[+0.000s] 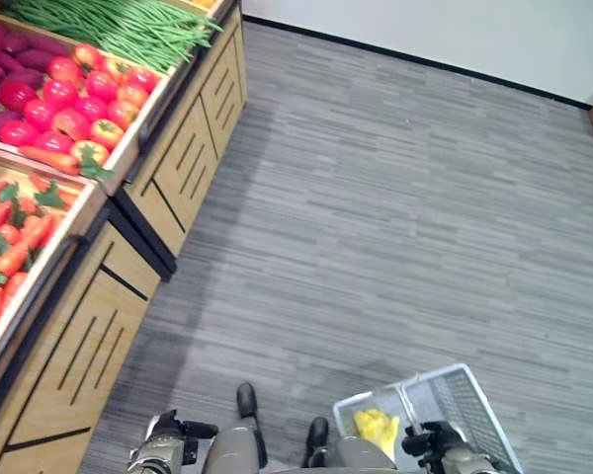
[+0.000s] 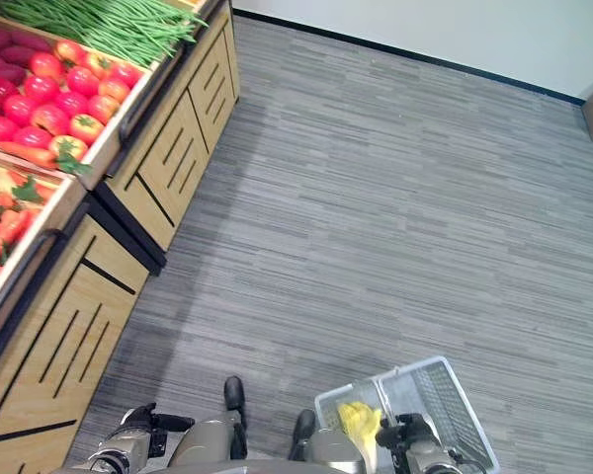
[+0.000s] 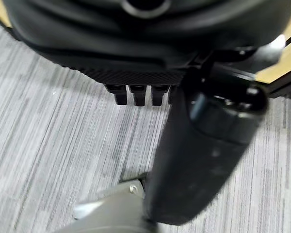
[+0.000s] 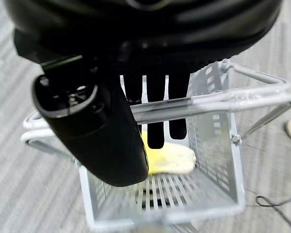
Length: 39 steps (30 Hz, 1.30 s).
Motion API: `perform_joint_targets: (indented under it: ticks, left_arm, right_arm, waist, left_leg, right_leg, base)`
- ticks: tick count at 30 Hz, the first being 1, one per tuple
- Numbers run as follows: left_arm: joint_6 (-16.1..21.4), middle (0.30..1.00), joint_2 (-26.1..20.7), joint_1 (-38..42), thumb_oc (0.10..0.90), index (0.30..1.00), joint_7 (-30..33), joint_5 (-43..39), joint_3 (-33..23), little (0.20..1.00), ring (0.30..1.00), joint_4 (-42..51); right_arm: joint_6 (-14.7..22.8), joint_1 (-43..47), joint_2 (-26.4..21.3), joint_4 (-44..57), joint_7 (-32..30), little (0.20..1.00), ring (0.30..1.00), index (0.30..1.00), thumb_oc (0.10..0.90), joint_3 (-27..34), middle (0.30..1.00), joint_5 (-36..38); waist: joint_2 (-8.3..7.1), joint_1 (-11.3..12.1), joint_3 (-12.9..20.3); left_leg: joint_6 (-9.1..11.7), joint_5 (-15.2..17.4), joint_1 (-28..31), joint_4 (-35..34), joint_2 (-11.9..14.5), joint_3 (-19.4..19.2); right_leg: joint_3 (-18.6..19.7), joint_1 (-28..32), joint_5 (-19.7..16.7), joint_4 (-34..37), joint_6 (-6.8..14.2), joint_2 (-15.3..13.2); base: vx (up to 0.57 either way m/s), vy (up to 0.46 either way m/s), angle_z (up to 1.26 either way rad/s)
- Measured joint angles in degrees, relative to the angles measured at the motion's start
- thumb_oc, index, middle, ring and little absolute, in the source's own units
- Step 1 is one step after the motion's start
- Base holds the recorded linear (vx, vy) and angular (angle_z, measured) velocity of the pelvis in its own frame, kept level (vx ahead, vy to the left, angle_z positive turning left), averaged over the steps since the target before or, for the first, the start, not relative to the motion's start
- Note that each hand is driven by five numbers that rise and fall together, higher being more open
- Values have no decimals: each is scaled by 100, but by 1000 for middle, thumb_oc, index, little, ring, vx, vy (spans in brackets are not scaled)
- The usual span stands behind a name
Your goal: Get the vegetables into the basket
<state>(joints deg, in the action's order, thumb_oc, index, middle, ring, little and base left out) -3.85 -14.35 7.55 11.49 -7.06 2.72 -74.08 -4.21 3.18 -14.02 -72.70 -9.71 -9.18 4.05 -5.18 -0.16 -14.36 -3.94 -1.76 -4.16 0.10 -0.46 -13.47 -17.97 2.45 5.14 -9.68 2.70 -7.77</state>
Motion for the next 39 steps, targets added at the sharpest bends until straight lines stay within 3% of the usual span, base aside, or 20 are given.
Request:
perform_joint_targets:
  ticks: [2,6,8,10,11,13,16,19,21,22,23,25,27,30,31,32,33,36,38,39]
  left_arm:
    - [-22,1000,-91,-4,900,1000,-14,29,10,1000,1000,17]
    - [-44,1000,-226,3,900,1000,-15,30,12,1000,1000,145]
    - [-49,1000,-282,-29,900,1000,-9,33,40,1000,1000,210]
    - [-76,1000,-284,-186,900,1000,-11,31,20,1000,1000,347]
    - [-72,1000,-298,-233,900,1000,-6,32,16,1000,1000,352]
    - [-50,1000,-328,-240,900,1000,40,33,17,1000,1000,357]
    - [-61,1000,-289,-178,900,1000,76,32,110,1000,1000,176]
    - [-83,1000,-270,-188,900,1000,89,32,113,1000,1000,116]
    - [-69,1000,-192,-456,900,1000,106,30,105,1000,1000,125]
    - [-63,1000,-72,-374,900,1000,206,28,222,1000,1000,134]
    - [-51,1000,-120,-401,900,1000,163,16,231,1000,1000,115]
    - [-82,1000,-118,-378,900,1000,163,-13,239,1000,1000,57]
    - [-76,1000,-74,-131,900,1000,139,-122,346,1000,1000,5]
    - [-22,1000,-81,134,900,1000,126,-169,407,1000,1000,23]
    - [-23,1000,-75,268,900,1000,106,-199,474,1000,1000,53]
    - [-48,1000,-60,443,900,1000,82,-218,515,1000,1000,172]
    - [-54,1000,-100,460,900,1000,85,-202,511,1000,1000,238]
    - [-88,1000,-175,435,900,1000,80,-195,494,1000,1000,247]
    - [-94,1000,-122,367,900,1000,37,-189,494,1000,1000,262]
    - [-93,1000,-72,366,900,1000,22,-185,490,1000,1000,279]
  right_arm:
    - [11,-168,48,186,30,300,300,300,400,-6,300,-37]
    - [0,-114,93,241,35,300,300,300,400,-17,300,-40]
    - [-14,-62,89,124,21,300,300,300,400,-10,300,-42]
    - [20,-106,-27,204,49,300,300,300,400,-18,300,-103]
    - [49,-144,-55,312,50,300,300,300,400,-17,300,-98]
    - [69,-167,-37,367,122,300,300,300,400,-47,300,-104]
    - [70,-80,-48,380,76,300,300,300,400,-75,300,-100]
    - [65,-95,-30,367,117,300,300,300,400,-118,300,-72]
    - [84,-100,128,174,154,300,300,300,400,-83,300,-81]
    - [66,-237,150,141,138,300,300,300,400,-94,300,-78]
    - [29,-234,229,43,235,300,300,300,400,-205,300,-77]
    - [23,-84,186,18,247,300,300,300,400,-269,300,-93]
    - [39,103,-29,4,217,300,300,300,400,-267,300,-96]
    - [125,305,-87,5,241,300,300,300,400,-275,300,-98]
    - [123,346,-101,18,273,300,300,300,400,-284,300,-100]
    - [121,379,-117,32,302,300,300,300,400,-292,300,-103]
    - [126,379,-117,73,315,300,300,300,400,-292,300,-103]
    - [140,413,-118,138,334,300,300,300,400,-281,300,-106]
    - [137,378,-115,119,344,300,300,300,400,-250,300,-107]
    - [111,351,-114,113,346,300,300,300,400,-248,300,-107]
  waist:
    - [-20,104,83]
    - [-30,213,90]
    - [-29,303,115]
    - [41,360,101]
    - [84,328,125]
    - [61,347,159]
    - [79,359,155]
    - [60,322,166]
    - [-124,392,202]
    - [66,290,289]
    - [50,350,310]
    - [-7,329,313]
    - [-43,249,258]
    - [-65,243,49]
    - [-75,209,-13]
    - [-116,138,-78]
    - [-133,31,-88]
    - [-129,-64,-92]
    - [-94,-178,-88]
    - [-54,-263,-85]
  left_leg:
    - [-81,37,73,-33,-177,42]
    - [-271,73,176,-66,-374,202]
    - [-362,147,342,-57,-444,277]
    - [-503,201,584,-110,-509,406]
    - [-493,188,654,-146,-491,506]
    - [-478,191,667,-155,-470,621]
    - [-403,213,691,-154,-476,990]
    - [-321,239,740,-138,-477,1404]
    - [-133,389,927,-97,-688,1693]
    - [128,547,861,74,-452,2183]
    - [258,600,827,172,-211,2494]
    - [370,566,632,282,-27,2611]
    - [644,389,244,441,145,3052]
    - [878,205,74,354,253,3205]
    - [909,84,-15,309,264,3126]
    - [824,65,-154,350,289,2566]
    - [686,170,-248,431,360,1693]
    - [453,337,-92,385,457,254]
    - [418,379,67,186,424,-297]
    - [451,380,155,15,414,-322]
  right_leg:
    - [282,-371,277,-418,119,-210]
    - [370,-632,197,-563,273,-351]
    - [417,-782,69,-1126,384,-363]
    - [745,-1192,-151,-2389,436,-423]
    - [972,-1333,31,-2528,448,-371]
    - [1231,-1409,50,-1527,506,-223]
    - [1726,-1426,-378,220,634,-2]
    - [2300,-1414,-757,860,538,256]
    - [1933,-1285,-1416,581,240,176]
    - [1723,-941,-1156,719,189,317]
    - [1397,-713,-1158,892,-27,525]
    - [1065,-714,-1100,900,-167,667]
    - [432,-754,-960,879,-355,796]
    - [-12,-763,-786,865,-402,892]
    - [-254,-762,-766,893,-430,869]
    - [-614,-761,-749,997,-455,800]
    - [-806,-731,-753,1060,-449,765]
    - [-1015,-748,-769,1138,-403,737]
    - [-1167,-725,-817,1153,-279,682]
    - [-1259,-702,-839,1161,-278,682]
  base:
    - [75,310,12]
    - [51,208,27]
    - [42,133,18]
    - [14,46,26]
    - [7,12,50]
    - [26,-45,51]
    - [63,-142,53]
    - [72,-139,81]
    - [253,-534,123]
    - [256,-708,177]
    - [217,-703,178]
    - [72,-430,107]
    - [46,-457,140]
    - [15,-154,98]
    - [7,13,132]
    - [30,60,140]
    - [25,88,131]
    - [45,138,49]
    - [65,197,44]
    - [88,227,37]
